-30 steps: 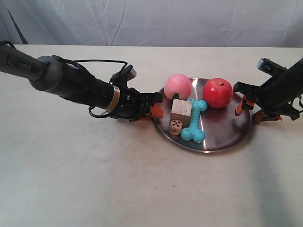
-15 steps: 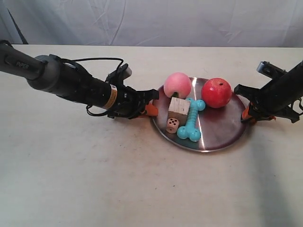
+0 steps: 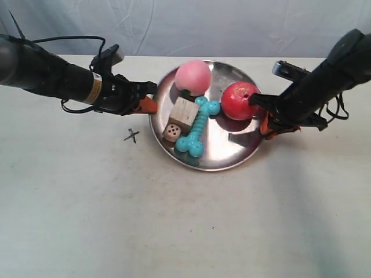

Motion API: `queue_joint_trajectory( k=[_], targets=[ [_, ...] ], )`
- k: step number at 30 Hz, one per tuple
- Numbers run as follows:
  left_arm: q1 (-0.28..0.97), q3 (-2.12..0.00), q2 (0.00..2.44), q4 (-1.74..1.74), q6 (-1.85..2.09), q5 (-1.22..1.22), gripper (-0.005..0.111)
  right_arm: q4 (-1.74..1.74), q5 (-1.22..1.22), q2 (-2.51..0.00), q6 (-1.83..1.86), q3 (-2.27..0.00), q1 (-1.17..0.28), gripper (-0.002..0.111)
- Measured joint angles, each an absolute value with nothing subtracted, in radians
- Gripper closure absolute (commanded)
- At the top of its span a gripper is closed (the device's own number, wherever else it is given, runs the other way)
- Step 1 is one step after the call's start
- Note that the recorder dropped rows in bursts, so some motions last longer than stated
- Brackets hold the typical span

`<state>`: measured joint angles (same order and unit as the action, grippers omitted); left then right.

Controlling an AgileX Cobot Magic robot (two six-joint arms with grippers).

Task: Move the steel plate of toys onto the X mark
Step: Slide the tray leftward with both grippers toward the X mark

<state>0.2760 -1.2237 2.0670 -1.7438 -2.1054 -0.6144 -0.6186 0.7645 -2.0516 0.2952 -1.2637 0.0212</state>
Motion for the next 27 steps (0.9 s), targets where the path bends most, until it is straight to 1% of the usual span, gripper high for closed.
queue_joint_trajectory(
  k=[6, 10, 17, 21, 27],
  targets=[
    [0.149, -1.159, 2.06, -1.755, -2.1, -0.703, 0.107, -0.581, 0.84, -2.065, 0.212, -1.399, -0.067, 0.108],
    [0.062, -1.088, 2.06, -1.764, -2.098, -0.775, 0.107, -0.559, 0.923, -2.124, 0.138, -1.484, -0.117, 0.108],
    [0.032, -1.015, 2.03, -1.769, -2.104, -0.793, 0.107, -0.548, 1.038, -2.269, 0.076, -1.573, -0.15, 0.108],
    [0.012, -1.007, 2.007, -1.771, -2.106, -0.8, 0.107, -0.542, 1.043, -2.28, 0.064, -1.588, -0.168, 0.108],
    [-0.049, -0.998, 1.987, -1.777, -2.093, -0.819, 0.107, -0.558, 1.031, -2.297, 0.057, -1.621, -0.207, 0.108]
  ],
)
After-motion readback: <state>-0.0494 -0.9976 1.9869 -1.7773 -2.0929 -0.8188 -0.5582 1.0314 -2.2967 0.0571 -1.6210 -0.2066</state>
